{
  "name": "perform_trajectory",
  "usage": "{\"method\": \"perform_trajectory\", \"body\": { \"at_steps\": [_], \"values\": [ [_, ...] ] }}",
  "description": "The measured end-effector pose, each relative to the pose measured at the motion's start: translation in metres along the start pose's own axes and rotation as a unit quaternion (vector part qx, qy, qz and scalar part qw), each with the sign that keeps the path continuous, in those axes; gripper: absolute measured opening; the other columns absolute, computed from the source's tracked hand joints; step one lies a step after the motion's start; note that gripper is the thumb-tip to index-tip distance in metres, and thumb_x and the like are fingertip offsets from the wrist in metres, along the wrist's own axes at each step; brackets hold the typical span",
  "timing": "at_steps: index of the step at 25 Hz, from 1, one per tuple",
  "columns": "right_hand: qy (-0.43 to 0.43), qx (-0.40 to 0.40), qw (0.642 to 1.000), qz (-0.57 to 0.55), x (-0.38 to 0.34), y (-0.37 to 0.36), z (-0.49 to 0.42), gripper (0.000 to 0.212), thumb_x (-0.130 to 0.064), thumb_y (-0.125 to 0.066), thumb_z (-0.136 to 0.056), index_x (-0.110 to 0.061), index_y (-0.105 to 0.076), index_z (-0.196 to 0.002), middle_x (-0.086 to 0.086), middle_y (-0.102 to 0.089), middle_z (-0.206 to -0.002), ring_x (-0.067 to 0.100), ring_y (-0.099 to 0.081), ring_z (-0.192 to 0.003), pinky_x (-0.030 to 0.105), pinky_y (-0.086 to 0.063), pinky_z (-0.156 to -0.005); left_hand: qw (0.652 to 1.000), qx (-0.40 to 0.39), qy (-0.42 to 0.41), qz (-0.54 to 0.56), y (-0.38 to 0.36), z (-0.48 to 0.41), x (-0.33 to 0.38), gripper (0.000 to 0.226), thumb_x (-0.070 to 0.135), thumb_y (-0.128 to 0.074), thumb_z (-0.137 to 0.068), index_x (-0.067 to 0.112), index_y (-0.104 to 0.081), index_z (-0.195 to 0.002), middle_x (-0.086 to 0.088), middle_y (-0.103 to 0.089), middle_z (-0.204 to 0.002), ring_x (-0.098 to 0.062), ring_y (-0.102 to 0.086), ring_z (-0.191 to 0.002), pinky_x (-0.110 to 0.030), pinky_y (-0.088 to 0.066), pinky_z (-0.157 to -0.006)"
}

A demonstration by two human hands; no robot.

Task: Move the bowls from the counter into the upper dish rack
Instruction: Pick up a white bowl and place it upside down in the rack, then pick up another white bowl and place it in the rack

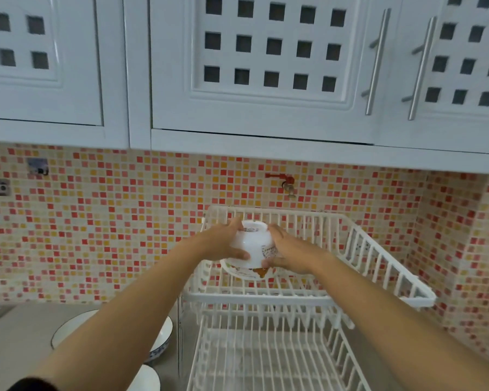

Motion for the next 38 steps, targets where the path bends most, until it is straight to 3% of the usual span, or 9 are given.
{"method": "perform_trajectory", "body": {
  "at_steps": [5, 9, 12, 16, 20, 23, 27, 32, 38],
  "values": [
    [-0.004, -0.019, 1.000, 0.005, 0.003, -0.007, -0.002, 0.105, -0.054, -0.060, -0.082, -0.015, 0.009, -0.149, 0.000, 0.008, -0.160, 0.021, -0.018, -0.144, 0.041, -0.034, -0.109, 1.000, -0.009, -0.006, -0.025, -0.006, -0.004, 0.000, 0.069, 0.047, -0.066, -0.080, 0.017, -0.030, -0.130, -0.011, -0.052, -0.130, -0.022, -0.048, -0.097, -0.032, -0.039, -0.078],
    [-0.010, -0.015, 0.999, 0.037, -0.001, 0.004, 0.004, 0.101, -0.060, -0.050, -0.085, -0.012, 0.013, -0.149, 0.002, 0.015, -0.158, 0.019, -0.002, -0.146, 0.040, -0.020, -0.116, 0.999, 0.005, -0.016, -0.035, 0.003, 0.000, 0.002, 0.077, 0.049, -0.061, -0.084, 0.018, -0.022, -0.142, -0.012, -0.042, -0.144, -0.031, -0.048, -0.123, -0.042, -0.042, -0.097],
    [-0.012, 0.037, 0.998, 0.048, -0.020, 0.024, 0.003, 0.084, -0.059, -0.032, -0.093, -0.012, 0.010, -0.149, 0.004, 0.013, -0.158, 0.020, 0.000, -0.147, 0.041, -0.012, -0.118, 0.997, 0.059, -0.026, -0.038, 0.030, 0.010, 0.001, 0.063, 0.043, -0.047, -0.094, 0.015, -0.024, -0.144, -0.014, -0.042, -0.146, -0.031, -0.045, -0.130, -0.044, -0.039, -0.106],
    [0.015, 0.121, 0.992, 0.038, -0.086, 0.052, -0.010, 0.075, -0.056, -0.023, -0.096, -0.012, 0.002, -0.150, 0.006, 0.002, -0.159, 0.022, -0.004, -0.146, 0.040, -0.012, -0.117, 0.988, 0.139, -0.017, -0.057, 0.078, 0.044, -0.031, 0.052, 0.037, -0.033, -0.100, 0.012, -0.025, -0.145, -0.014, -0.041, -0.147, -0.030, -0.048, -0.128, -0.041, -0.036, -0.108],
    [0.077, 0.144, 0.987, 0.001, -0.179, 0.038, -0.040, 0.068, -0.050, -0.022, -0.098, -0.008, -0.005, -0.150, 0.009, -0.007, -0.159, 0.023, -0.010, -0.146, 0.040, -0.016, -0.117, 0.980, 0.180, 0.070, -0.041, 0.101, 0.092, -0.116, 0.053, 0.037, -0.025, -0.101, 0.012, -0.021, -0.147, -0.013, -0.030, -0.153, -0.031, -0.037, -0.136, -0.043, -0.030, -0.112],
    [0.109, 0.126, 0.986, -0.014, -0.248, -0.003, -0.055, 0.065, -0.044, -0.022, -0.100, -0.007, -0.004, -0.149, 0.010, -0.003, -0.159, 0.024, -0.007, -0.146, 0.039, -0.014, -0.118, 0.976, 0.158, 0.144, -0.042, 0.092, 0.136, -0.186, 0.056, 0.039, -0.022, -0.101, 0.009, -0.018, -0.148, -0.011, -0.019, -0.157, -0.030, -0.023, -0.144, -0.041, -0.020, -0.117],
    [0.158, 0.057, 0.985, -0.025, -0.351, -0.102, -0.072, 0.062, -0.039, -0.028, -0.100, -0.005, -0.011, -0.148, 0.012, -0.012, -0.158, 0.029, -0.016, -0.143, 0.041, -0.020, -0.115, 0.966, 0.093, 0.239, -0.040, 0.050, 0.211, -0.293, 0.056, 0.036, -0.025, -0.101, 0.004, -0.021, -0.147, -0.016, -0.027, -0.154, -0.033, -0.028, -0.141, -0.044, -0.025, -0.115],
    [0.119, -0.014, 0.993, 0.002, -0.386, -0.250, -0.071, 0.061, -0.039, -0.033, -0.099, -0.002, -0.018, -0.145, 0.014, -0.027, -0.151, 0.031, -0.031, -0.134, 0.040, -0.028, -0.109, 0.954, 0.031, 0.297, -0.002, -0.031, 0.267, -0.360, 0.054, 0.031, -0.028, -0.102, 0.000, -0.023, -0.145, -0.018, -0.025, -0.154, -0.033, -0.027, -0.141, -0.040, -0.022, -0.114],
    [0.021, -0.069, 0.996, 0.045, -0.389, -0.374, -0.074, 0.062, -0.039, -0.037, -0.097, 0.001, -0.022, -0.142, 0.013, -0.037, -0.141, 0.027, -0.036, -0.127, 0.035, -0.027, -0.108, 0.920, -0.011, 0.384, 0.075, -0.133, 0.307, -0.426, 0.050, 0.033, -0.031, -0.101, -0.004, -0.038, -0.133, -0.026, -0.049, -0.135, -0.037, -0.046, -0.125, -0.039, -0.036, -0.101]
  ]
}}
Point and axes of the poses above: each hand's wrist, its own z-axis away from the middle knuckle, its own y-axis out of the back of the hand, x = y × z, the point moved 6 cm from there along -z, towards the middle knuckle
